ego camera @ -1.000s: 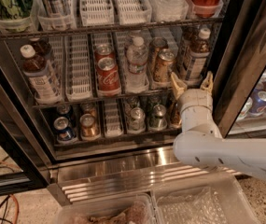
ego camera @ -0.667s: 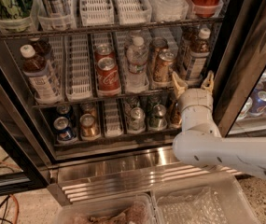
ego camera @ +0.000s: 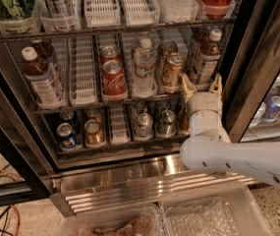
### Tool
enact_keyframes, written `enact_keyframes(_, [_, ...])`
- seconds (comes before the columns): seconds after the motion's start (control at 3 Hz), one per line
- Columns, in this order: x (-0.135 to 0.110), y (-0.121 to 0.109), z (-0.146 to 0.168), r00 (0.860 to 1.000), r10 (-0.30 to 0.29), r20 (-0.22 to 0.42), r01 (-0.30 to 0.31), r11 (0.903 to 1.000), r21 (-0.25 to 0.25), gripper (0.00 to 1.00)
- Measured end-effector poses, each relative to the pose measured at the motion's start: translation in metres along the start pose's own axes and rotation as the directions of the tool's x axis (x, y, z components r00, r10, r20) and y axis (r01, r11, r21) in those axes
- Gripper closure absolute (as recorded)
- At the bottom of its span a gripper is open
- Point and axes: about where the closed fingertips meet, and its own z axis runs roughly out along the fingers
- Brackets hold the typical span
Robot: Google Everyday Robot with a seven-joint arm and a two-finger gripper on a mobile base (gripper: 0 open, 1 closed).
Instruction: Pick blue plastic bottle from bottom shelf of fridge
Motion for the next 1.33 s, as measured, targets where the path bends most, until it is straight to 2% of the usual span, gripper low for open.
enact_keyframes(0.33, [-0.001,0.006,0.011,1.000,-0.003,0.016,0.003,0.9999,-0.015,0.39])
enact_keyframes(1.33, [0.003,-0.011,0.034,1.000,-0.006,0.015,0.006,0.9997,0.024,0.39])
